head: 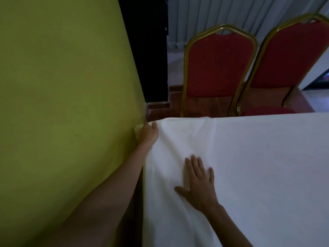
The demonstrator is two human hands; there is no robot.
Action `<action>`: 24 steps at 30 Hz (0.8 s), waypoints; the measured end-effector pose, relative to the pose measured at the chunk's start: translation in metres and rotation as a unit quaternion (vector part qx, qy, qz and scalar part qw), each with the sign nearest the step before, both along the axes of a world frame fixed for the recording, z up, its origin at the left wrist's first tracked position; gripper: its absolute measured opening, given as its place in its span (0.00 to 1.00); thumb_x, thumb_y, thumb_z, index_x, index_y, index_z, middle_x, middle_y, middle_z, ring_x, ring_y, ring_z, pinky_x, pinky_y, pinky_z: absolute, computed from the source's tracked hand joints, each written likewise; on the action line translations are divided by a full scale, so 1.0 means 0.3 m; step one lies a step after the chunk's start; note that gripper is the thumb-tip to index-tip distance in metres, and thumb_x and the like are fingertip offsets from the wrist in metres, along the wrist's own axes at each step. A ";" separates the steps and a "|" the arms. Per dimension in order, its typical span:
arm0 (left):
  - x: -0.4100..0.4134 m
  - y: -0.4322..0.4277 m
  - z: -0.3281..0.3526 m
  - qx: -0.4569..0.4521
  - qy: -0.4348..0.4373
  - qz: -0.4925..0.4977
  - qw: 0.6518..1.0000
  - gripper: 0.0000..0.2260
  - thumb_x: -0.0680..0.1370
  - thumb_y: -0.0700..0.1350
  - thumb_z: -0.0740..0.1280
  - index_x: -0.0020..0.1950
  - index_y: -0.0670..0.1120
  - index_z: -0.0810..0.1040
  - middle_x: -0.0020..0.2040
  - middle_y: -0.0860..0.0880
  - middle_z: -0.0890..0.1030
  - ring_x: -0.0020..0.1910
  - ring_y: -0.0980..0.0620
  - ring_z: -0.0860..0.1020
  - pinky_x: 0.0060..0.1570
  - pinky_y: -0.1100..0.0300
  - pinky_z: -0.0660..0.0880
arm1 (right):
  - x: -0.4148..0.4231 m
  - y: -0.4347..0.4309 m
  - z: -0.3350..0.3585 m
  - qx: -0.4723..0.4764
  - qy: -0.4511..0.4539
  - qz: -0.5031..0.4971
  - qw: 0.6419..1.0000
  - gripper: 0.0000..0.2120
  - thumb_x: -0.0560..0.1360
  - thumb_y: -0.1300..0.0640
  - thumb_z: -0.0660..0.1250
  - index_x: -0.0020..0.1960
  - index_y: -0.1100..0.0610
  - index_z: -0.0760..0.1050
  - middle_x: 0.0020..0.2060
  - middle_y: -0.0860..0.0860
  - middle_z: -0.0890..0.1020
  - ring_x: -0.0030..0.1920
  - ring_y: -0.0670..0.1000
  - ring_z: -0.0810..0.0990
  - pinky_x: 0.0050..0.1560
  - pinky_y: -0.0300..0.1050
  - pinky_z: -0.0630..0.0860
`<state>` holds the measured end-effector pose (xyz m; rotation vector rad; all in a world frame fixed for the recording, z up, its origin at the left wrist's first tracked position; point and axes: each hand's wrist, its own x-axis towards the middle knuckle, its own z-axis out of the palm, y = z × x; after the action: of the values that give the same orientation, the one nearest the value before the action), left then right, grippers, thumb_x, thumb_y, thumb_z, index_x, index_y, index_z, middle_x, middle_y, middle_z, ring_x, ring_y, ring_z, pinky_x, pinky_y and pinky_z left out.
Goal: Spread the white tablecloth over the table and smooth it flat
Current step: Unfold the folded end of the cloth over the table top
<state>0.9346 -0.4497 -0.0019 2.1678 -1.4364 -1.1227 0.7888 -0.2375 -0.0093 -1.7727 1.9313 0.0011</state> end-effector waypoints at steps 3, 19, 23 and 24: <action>0.004 -0.076 -0.026 0.056 0.064 0.075 0.994 0.27 0.83 0.58 0.55 0.72 0.38 0.68 0.69 0.39 0.73 0.65 0.39 0.74 0.59 0.51 0.72 | 0.026 -0.066 -0.006 0.000 -0.005 0.032 0.999 0.55 0.71 0.28 0.64 0.79 0.50 0.31 0.78 0.51 0.30 0.77 0.54 0.28 0.75 0.65 0.33; 0.203 -0.285 -0.224 -0.009 0.038 0.147 0.988 0.09 0.77 0.36 0.64 0.48 0.45 0.83 0.50 0.46 0.83 0.51 0.46 0.81 0.54 0.53 0.80 | 0.148 -0.148 -0.071 -0.014 0.007 0.085 0.996 0.56 0.66 0.20 0.56 0.81 0.48 0.40 0.79 0.51 0.33 0.77 0.54 0.28 0.74 0.71 0.35; 0.205 -0.239 -0.189 -0.053 0.039 0.011 0.998 0.20 0.76 0.30 0.60 0.60 0.48 0.81 0.59 0.47 0.81 0.60 0.46 0.79 0.61 0.56 0.75 | 0.178 -0.162 -0.073 -0.010 0.008 0.072 0.997 0.59 0.63 0.19 0.57 0.81 0.49 0.39 0.79 0.54 0.32 0.77 0.57 0.28 0.72 0.75 0.36; 0.204 -0.220 -0.190 -0.041 0.035 -0.059 0.997 0.21 0.75 0.30 0.61 0.62 0.47 0.80 0.62 0.50 0.79 0.63 0.49 0.76 0.64 0.61 0.71 | 0.192 -0.168 -0.076 -0.006 0.009 0.070 0.997 0.60 0.62 0.19 0.57 0.81 0.50 0.39 0.79 0.54 0.33 0.77 0.58 0.28 0.71 0.76 0.36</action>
<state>0.9958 -0.5158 -0.0590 1.9914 -1.5684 -1.1471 0.8463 -0.2880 -0.0321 -1.9184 1.8197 0.0553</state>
